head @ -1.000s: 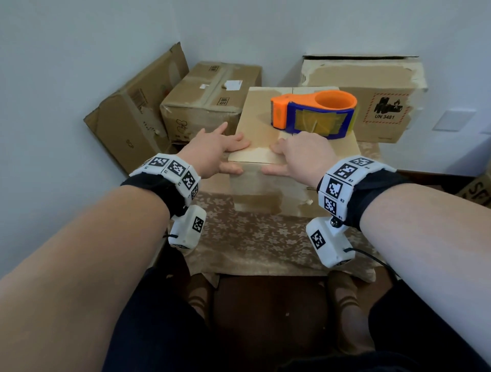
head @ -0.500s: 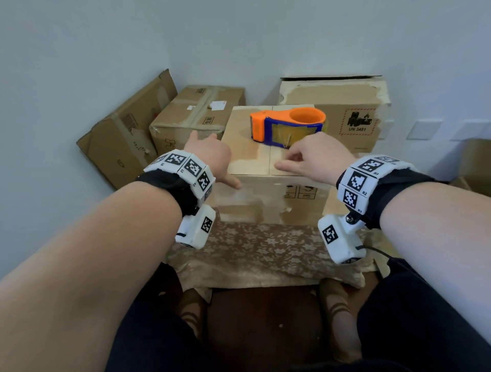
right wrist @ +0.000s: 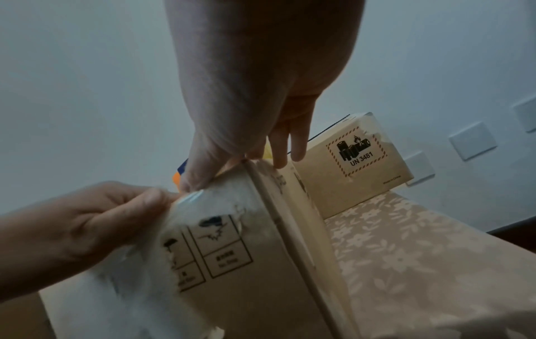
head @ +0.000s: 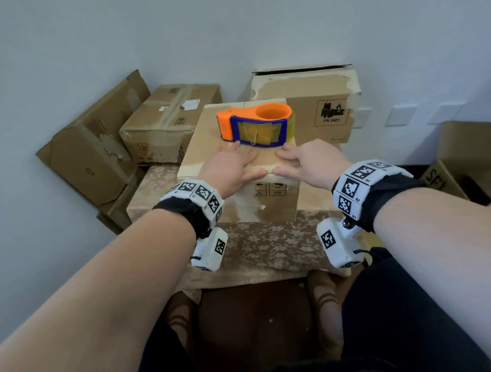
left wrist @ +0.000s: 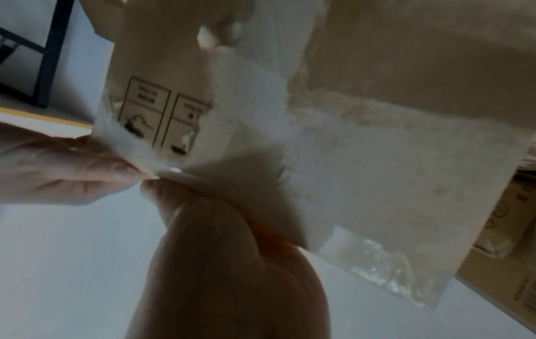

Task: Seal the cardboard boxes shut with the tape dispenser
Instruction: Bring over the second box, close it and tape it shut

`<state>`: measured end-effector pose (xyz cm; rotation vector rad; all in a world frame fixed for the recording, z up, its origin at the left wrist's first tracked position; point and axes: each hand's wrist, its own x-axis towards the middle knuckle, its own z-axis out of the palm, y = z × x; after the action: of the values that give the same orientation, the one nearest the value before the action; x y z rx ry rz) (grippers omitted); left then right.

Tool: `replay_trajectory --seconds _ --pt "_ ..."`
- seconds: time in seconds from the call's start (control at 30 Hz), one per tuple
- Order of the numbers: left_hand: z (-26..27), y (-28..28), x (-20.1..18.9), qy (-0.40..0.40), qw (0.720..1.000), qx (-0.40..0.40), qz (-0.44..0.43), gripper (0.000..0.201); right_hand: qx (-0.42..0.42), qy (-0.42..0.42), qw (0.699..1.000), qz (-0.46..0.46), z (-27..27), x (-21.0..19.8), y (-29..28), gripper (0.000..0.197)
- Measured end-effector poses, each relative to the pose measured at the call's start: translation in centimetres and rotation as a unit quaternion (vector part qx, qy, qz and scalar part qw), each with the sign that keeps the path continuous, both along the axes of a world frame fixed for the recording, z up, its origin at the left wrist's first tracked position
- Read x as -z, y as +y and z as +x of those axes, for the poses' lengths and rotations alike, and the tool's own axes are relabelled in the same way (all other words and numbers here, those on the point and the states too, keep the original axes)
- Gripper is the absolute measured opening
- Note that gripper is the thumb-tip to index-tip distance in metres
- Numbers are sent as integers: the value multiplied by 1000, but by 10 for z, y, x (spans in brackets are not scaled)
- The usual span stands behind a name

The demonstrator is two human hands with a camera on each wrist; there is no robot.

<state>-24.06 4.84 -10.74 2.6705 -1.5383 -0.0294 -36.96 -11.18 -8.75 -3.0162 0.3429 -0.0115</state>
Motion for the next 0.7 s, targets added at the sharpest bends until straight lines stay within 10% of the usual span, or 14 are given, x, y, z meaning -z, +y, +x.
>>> replay_trajectory --seconds 0.7 --pt "-16 -9 -2 -106 993 -29 48 87 -54 19 998 -28 2 6 -7 76"
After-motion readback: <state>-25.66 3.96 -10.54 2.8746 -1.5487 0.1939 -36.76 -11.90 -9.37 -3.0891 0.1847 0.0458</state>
